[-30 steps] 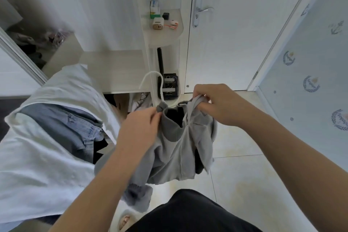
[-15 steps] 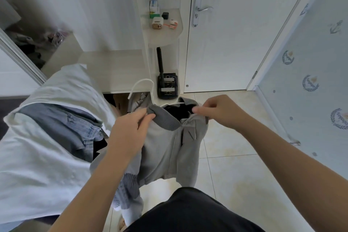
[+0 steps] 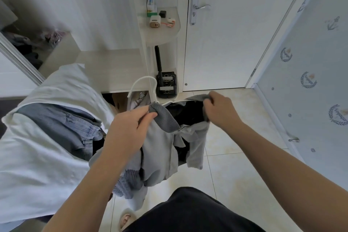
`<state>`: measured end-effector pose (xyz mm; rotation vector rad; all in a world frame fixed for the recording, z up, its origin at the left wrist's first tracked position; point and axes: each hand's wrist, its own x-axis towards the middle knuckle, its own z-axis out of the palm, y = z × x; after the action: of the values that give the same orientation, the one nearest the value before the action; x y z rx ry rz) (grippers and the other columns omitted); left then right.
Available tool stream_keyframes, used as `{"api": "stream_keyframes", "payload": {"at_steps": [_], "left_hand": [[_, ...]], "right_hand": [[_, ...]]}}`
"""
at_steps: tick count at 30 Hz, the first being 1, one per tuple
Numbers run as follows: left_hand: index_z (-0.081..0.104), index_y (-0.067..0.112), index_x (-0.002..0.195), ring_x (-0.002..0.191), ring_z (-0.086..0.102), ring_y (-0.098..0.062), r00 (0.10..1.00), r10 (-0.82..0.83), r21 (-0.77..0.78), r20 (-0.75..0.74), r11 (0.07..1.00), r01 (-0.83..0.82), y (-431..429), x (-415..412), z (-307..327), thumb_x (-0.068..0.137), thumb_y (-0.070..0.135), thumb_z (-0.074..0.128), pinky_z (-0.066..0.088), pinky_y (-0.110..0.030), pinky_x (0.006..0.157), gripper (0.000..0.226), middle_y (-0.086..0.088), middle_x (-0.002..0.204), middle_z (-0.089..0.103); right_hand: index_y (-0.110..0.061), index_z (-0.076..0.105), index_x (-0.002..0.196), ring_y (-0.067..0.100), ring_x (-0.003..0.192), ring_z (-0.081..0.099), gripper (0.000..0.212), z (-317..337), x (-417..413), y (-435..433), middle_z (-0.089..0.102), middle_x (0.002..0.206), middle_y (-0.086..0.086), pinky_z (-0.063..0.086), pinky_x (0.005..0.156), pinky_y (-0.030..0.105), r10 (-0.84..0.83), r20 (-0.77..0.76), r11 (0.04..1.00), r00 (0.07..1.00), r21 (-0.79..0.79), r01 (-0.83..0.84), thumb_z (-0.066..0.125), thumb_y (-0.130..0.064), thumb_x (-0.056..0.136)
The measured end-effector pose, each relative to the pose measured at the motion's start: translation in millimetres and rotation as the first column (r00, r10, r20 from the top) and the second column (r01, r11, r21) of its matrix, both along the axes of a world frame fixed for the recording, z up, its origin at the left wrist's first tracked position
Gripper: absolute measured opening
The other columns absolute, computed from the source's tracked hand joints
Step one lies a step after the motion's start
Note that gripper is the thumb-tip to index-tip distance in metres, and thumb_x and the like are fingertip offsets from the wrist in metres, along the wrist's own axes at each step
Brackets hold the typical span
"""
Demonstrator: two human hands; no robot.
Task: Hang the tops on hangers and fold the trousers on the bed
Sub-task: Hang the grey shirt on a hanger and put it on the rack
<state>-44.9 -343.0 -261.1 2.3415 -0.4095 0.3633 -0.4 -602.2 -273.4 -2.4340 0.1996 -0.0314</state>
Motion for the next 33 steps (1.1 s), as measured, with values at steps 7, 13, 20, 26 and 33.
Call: {"api": "stream_keyframes", "payload": {"at_steps": [7,13,20,26,33], "left_hand": [[0.046,0.027,0.069,0.054,0.046,-0.012,0.999,0.038,0.026,0.007,0.999,-0.039,-21.6,11.9,-8.2,0.102,0.028,0.057,0.041,-0.037,0.054,0.035,0.009,0.055,0.045],[0.062,0.008,0.079,0.060,0.051,-0.010,0.993,-0.095,0.004,0.069,0.995,0.095,-9.0,23.4,22.6,0.099,0.029,0.053,0.037,-0.021,0.058,0.030,0.008,0.060,0.053],[0.068,0.013,0.118,0.089,0.053,0.008,0.949,-0.310,0.055,0.055,0.950,0.307,-11.1,31.8,24.8,0.101,0.011,0.050,0.035,-0.007,0.083,0.025,0.026,0.092,0.055],[0.064,0.007,0.115,0.085,0.049,0.003,0.971,-0.231,0.111,0.057,0.968,0.224,11.1,42.6,17.3,0.101,0.012,0.041,0.034,-0.007,0.082,0.028,0.027,0.091,0.050],[0.066,0.008,0.113,0.088,0.054,-0.008,0.995,-0.102,0.067,0.006,0.993,0.101,25.2,49.6,15.4,0.103,0.017,0.039,0.036,-0.008,0.082,0.030,0.005,0.093,0.063]], "right_hand": [[-0.050,0.058,0.068,0.006,0.105,0.050,0.031,76.7,-20.2,36.9,0.060,0.104,-0.018,0.032,0.092,0.017,0.467,0.163,0.884,0.869,-0.062,-0.463,0.057,-0.028,0.089],[-0.030,0.053,0.098,0.006,0.090,0.053,0.017,63.4,-15.2,20.3,0.057,0.098,-0.012,0.040,0.085,0.033,0.598,0.132,0.797,0.790,0.002,-0.604,0.059,-0.046,0.095],[-0.031,0.051,0.122,0.002,0.077,0.065,0.031,58.6,-14.2,23.2,0.069,0.086,-0.018,0.051,0.073,0.025,0.448,0.226,0.845,0.865,0.210,-0.492,0.064,-0.038,0.095],[-0.030,0.068,0.101,0.002,0.094,0.063,0.011,59.0,-8.8,7.0,0.069,0.097,-0.015,0.046,0.081,0.018,0.416,0.250,0.859,0.874,0.207,-0.468,0.060,-0.023,0.098],[-0.024,0.060,0.088,0.005,0.073,0.051,0.015,57.0,-10.2,-4.0,0.062,0.084,0.001,0.040,0.069,0.027,0.374,0.154,0.880,0.915,0.253,-0.402,0.054,-0.014,0.098]]}}
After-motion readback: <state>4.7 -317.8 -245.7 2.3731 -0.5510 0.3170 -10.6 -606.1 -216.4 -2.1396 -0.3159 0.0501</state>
